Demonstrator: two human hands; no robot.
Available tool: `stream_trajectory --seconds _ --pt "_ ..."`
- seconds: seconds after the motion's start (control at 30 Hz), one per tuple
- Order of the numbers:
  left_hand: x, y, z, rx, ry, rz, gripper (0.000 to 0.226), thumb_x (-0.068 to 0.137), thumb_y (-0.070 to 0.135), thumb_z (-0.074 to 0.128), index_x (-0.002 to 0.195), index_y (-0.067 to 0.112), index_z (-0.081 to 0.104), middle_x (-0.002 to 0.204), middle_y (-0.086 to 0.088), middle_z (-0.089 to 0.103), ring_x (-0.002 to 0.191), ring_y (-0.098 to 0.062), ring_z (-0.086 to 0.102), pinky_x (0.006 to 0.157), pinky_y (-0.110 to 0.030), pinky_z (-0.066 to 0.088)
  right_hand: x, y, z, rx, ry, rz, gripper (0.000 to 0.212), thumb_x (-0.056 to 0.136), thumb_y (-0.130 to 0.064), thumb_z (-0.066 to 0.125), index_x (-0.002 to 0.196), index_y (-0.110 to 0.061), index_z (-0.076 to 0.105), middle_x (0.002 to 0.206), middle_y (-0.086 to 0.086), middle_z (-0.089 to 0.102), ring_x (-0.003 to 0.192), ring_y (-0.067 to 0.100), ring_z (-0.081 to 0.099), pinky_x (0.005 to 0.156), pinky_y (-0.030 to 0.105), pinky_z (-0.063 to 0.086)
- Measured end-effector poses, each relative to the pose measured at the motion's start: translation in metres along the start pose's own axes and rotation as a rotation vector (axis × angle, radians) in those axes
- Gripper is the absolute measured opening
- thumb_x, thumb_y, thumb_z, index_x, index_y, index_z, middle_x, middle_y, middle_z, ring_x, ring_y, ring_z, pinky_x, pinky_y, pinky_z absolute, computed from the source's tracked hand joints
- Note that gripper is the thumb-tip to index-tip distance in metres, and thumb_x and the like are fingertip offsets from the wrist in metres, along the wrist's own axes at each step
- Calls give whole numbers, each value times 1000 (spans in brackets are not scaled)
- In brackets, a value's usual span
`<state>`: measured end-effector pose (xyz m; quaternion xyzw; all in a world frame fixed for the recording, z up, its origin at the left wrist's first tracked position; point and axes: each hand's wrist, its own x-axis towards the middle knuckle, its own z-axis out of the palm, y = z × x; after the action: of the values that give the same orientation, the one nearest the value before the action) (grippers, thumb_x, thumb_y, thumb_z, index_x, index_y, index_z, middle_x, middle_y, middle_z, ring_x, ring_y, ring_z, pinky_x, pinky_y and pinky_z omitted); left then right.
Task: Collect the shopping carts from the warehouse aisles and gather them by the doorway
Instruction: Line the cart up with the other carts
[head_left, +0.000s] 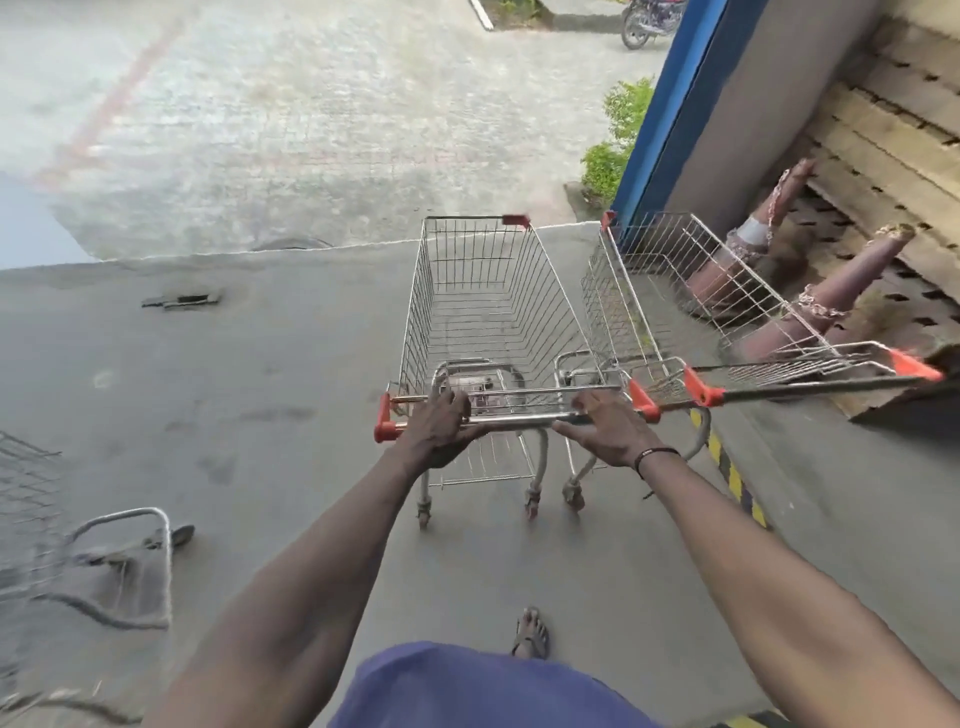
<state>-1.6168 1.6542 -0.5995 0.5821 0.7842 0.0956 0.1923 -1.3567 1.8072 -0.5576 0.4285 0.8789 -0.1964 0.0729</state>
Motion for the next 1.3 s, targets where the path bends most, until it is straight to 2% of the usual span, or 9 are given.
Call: stream_trajectory --seconds 0.1,0.27,0.37,0.6,0.8,0.97,1.03,1.2,1.3 --pt "11 6 -1 11 -65 -75 71 98 74 44 121 8 58 131 -20 59 122 -39 54 105 -53 45 35 23 3 -59 -44 -66 99 76 -104 30 122 -23 65 121 3 67 109 21 59 99 48 54" --pt "16 2 0 60 -175 -211 80 90 85 46 117 11 56 131 -16 63 122 -34 56 98 -51 47 65 29 -3 -106 -220 -111 75 81 -103 34 95 -35 62 97 -1 69 94 26 66 88 45 56" --pt "21 3 -8 87 -205 -238 84 87 89 48 117 11 60 131 -16 64 121 -35 58 100 -49 45 65 27 -7 -132 -279 -134 54 91 -92 38 69 -42 36 72 -2 52 82 26 58 85 47 56" --pt "37 -16 -2 187 -248 -299 105 65 112 24 62 13 58 66 -2 63 66 -20 60 78 -43 45 74 24 -8 -188 -195 -181 60 91 -89 41 69 -40 16 61 -6 38 75 26 51 71 40 48" --pt "60 -30 -18 172 -177 -252 98 70 107 30 55 12 48 61 -5 59 65 -25 60 70 -40 40 91 2 -29 -239 -200 -199 56 102 -77 42 72 -39 12 63 -5 38 83 22 47 73 37 37" --pt "78 -51 -36 160 -154 -252 91 82 99 36 58 12 46 63 -6 60 69 -25 64 99 -44 46 126 -10 -21 -284 -189 -153 58 96 -86 36 69 -39 16 64 -5 46 76 25 49 89 49 51" --pt "86 -63 -43 157 -145 -243 92 81 100 36 56 12 46 61 -6 59 67 -25 63 100 -48 49 146 -12 -15 -307 -166 -145 65 87 -95 27 63 -35 29 65 -2 51 67 22 51 84 46 53" --pt "101 -96 -58 187 -115 -280 101 72 109 24 54 13 50 63 -3 65 71 -21 65 121 -58 14 187 -28 -4 -317 -119 -144 88 76 -104 16 57 -24 46 62 -3 55 59 19 54 69 38 51" --pt "109 -122 -64 165 -122 -299 104 67 112 19 52 14 52 61 -2 64 68 -20 63 123 -59 14 205 -49 -4 -309 -118 -157 80 83 -99 27 57 -25 43 61 -3 52 63 23 56 67 37 46"
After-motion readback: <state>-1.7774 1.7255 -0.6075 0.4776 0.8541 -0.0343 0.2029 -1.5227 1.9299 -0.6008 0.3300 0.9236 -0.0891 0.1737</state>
